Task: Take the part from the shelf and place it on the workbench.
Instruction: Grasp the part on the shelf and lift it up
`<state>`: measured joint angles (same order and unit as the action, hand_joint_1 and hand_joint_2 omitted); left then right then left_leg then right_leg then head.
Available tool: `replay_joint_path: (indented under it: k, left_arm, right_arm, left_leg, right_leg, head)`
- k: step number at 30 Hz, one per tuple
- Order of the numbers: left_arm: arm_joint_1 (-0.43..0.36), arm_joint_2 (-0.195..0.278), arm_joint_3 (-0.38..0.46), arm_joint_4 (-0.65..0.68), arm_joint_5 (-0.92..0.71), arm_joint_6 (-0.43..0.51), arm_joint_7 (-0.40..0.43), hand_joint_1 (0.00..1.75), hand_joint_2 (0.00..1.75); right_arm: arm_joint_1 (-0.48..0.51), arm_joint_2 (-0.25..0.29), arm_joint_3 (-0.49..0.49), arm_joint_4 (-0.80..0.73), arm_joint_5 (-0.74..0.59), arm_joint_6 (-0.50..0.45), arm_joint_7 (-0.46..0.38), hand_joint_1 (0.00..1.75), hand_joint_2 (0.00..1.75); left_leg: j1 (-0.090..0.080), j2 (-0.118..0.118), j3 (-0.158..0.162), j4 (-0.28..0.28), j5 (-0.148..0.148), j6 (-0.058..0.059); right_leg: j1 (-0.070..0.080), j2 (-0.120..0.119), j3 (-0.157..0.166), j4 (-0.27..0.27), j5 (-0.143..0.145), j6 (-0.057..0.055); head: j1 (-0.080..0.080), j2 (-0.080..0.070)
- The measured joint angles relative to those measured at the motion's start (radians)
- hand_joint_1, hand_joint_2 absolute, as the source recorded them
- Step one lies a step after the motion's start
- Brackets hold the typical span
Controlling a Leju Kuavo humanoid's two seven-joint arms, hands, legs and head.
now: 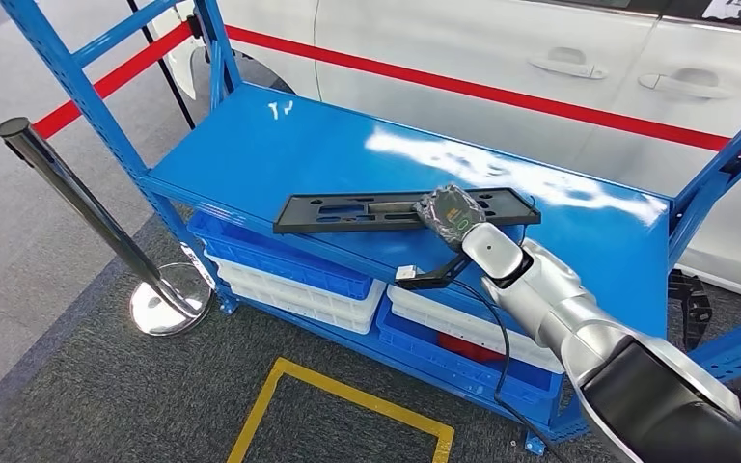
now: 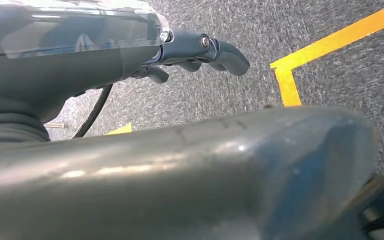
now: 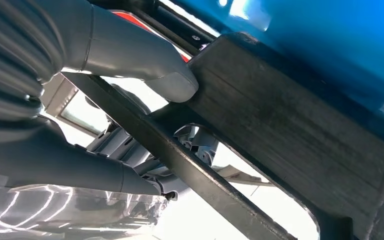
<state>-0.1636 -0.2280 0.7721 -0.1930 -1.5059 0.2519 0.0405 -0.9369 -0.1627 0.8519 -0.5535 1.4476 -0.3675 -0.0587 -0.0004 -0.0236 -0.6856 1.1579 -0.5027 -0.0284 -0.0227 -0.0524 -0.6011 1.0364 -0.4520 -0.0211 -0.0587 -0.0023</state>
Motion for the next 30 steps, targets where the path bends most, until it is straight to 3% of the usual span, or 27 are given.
replay_joint_path:
  k: [2, 3, 4, 6, 8, 10, 13, 15, 17, 19, 20, 21, 23, 25, 28, 30]
  left_arm:
    - [0.003, 0.0, 0.0, 0.0, 0.0, -0.002, 0.0, 0.0, 0.0]
    - [0.004, 0.0, 0.0, 0.0, 0.0, -0.003, 0.0, 0.0, 0.0]
    - [0.005, 0.0, 0.0, 0.0, 0.0, -0.002, 0.001, 0.0, 0.0]
    - [0.005, 0.0, 0.0, 0.0, 0.003, 0.001, 0.002, 0.0, 0.0]
    - [0.007, 0.0, 0.0, 0.0, 0.006, 0.006, 0.001, 0.0, 0.0]
    - [0.011, 0.002, 0.001, 0.0, 0.008, 0.009, -0.002, 0.0, 0.0]
    - [0.016, 0.005, 0.002, 0.0, 0.009, 0.01, -0.003, 0.0, 0.0]
    - [0.014, 0.005, 0.002, 0.0, 0.009, 0.011, -0.004, 0.0, 0.0]
    - [0.011, 0.005, 0.002, 0.0, 0.009, 0.012, -0.005, 0.0, 0.0]
    - [0.011, 0.006, 0.002, 0.0, 0.009, 0.012, -0.007, 0.0, 0.87]
    - [0.011, 0.006, 0.002, 0.0, 0.009, 0.011, -0.009, 0.0, 1.31]
    - [0.011, 0.007, 0.002, 0.0, 0.009, 0.012, -0.013, 0.0, 1.75]
    - [0.011, 0.007, 0.002, 0.0, 0.012, 0.014, -0.021, 0.0, 1.75]
    - [0.013, 0.009, 0.003, 0.0, 0.019, 0.02, -0.024, 0.0, 1.75]
    - [0.013, 0.015, 0.008, 0.0, 0.032, 0.03, -0.032, 0.0, 1.75]
    - [0.012, 0.018, 0.013, 0.0, 0.037, 0.038, -0.039, 0.0, 1.75]
  right_arm:
    - [0.003, -0.002, -0.016, -0.004, -0.059, -0.001, -0.047, 1.75, 1.75]
    - [0.004, -0.004, -0.029, -0.009, -0.099, -0.002, -0.081, 1.75, 1.75]
    - [0.005, -0.007, -0.046, -0.023, -0.148, 0.0, -0.122, 1.75, 1.75]
    - [0.006, -0.018, -0.082, -0.075, -0.264, 0.032, -0.205, 1.75, 1.75]
    - [0.005, -0.042, -0.127, -0.182, -0.428, 0.129, -0.273, 1.75, 1.75]
    - [-0.002, -0.068, -0.174, -0.319, -0.583, 0.245, -0.299, 1.75, 1.75]
    - [-0.019, -0.078, -0.212, -0.436, -0.652, 0.312, -0.293, 1.75, 1.75]
    - [-0.022, -0.074, -0.225, -0.476, -0.656, 0.314, -0.291, 1.75, 1.75]
    - [-0.02, -0.061, -0.235, -0.509, -0.66, 0.311, -0.29, 1.75, 1.75]
    - [-0.017, -0.045, -0.242, -0.525, -0.672, 0.309, -0.295, 1.75, 1.75]
    - [-0.017, -0.04, -0.245, -0.533, -0.699, 0.318, -0.303, 1.75, 1.75]
    - [-0.019, -0.037, -0.25, -0.546, -0.745, 0.339, -0.312, 1.75, 1.75]
    - [-0.039, -0.036, -0.269, -0.594, -0.901, 0.425, -0.312, 1.75, 1.75]
    - [-0.076, -0.035, -0.296, -0.655, -1.077, 0.533, -0.276, 1.75, 1.75]
    - [-0.118, -0.037, -0.33, -0.726, -1.304, 0.668, -0.205, 1.75, 1.75]
    - [-0.129, -0.047, -0.341, -0.763, -1.445, 0.73, -0.165, 1.75, 1.75]
  left_leg:
    - [0.002, 0.002, -0.054, 0.119, -0.053, -0.009]
    - [0.003, 0.002, -0.064, 0.142, -0.055, -0.01]
    - [0.004, 0.002, -0.055, 0.126, -0.038, -0.011]
    - [0.006, -0.004, 0.007, 0.001, 0.028, -0.008]
    - [0.004, -0.016, 0.054, -0.107, 0.072, 0.006]
    - [-0.002, -0.02, 0.059, -0.131, 0.082, 0.023]
    - [0.001, -0.014, 0.064, -0.144, 0.09, 0.042]
    - [0.006, -0.011, 0.07, -0.155, 0.096, 0.052]
    - [0.006, -0.008, 0.072, -0.157, 0.097, 0.058]
    - [0.005, -0.006, 0.073, -0.155, 0.094, 0.06]
    - [0.005, -0.005, 0.073, -0.152, 0.092, 0.06]
    - [0.005, -0.005, 0.074, -0.148, 0.089, 0.059]
    - [0.002, -0.003, 0.072, -0.136, 0.081, 0.053]
    - [-0.003, 0.003, 0.064, -0.126, 0.075, 0.044]
    - [-0.004, 0.014, 0.059, -0.122, 0.069, 0.032]
    - [-0.001, 0.017, 0.045, -0.081, 0.037, 0.018]
  right_leg:
    - [0.002, -0.001, -0.001, 0.0, 0.0, -0.002]
    - [0.002, -0.001, -0.001, 0.001, 0.0, -0.002]
    - [0.001, 0.001, -0.001, 0.001, 0.0, -0.002]
    - [0.0, 0.004, -0.001, 0.002, 0.0, 0.001]
    - [0.003, 0.011, -0.003, 0.003, 0.0, 0.01]
    - [0.005, 0.015, -0.005, 0.0, 0.003, 0.023]
    - [0.004, 0.017, -0.008, -0.003, 0.001, 0.037]
    - [0.003, 0.026, -0.029, 0.048, -0.036, 0.038]
    - [0.001, 0.037, -0.083, 0.175, -0.098, 0.038]
    - [0.001, 0.041, -0.128, 0.272, -0.123, 0.039]
    - [0.001, 0.041, -0.127, 0.268, -0.107, 0.038]
    - [0.001, 0.04, -0.11, 0.229, -0.076, 0.036]
    - [0.006, 0.024, -0.055, 0.101, -0.011, 0.029]
    - [0.013, 0.01, -0.023, 0.023, 0.005, 0.022]
    - [0.013, 0.017, -0.02, 0.008, 0.0, 0.013]
    - [0.009, 0.021, -0.015, 0.001, 0.003, 0.003]
  head:
    - [0.0, 0.0]
    - [0.0, 0.0]
    - [0.0, 0.0]
    - [0.0, 0.0]
    - [0.0, 0.0]
    - [0.0, 0.0]
    - [0.0, 0.0]
    - [0.0, 0.0]
    - [0.0, 0.0]
    - [0.0, 0.0]
    - [0.0, 0.0]
    - [0.0, 0.0]
    - [0.0, 0.0]
    - [0.0, 0.0]
    - [0.0, 0.0]
    - [0.0, 0.0]
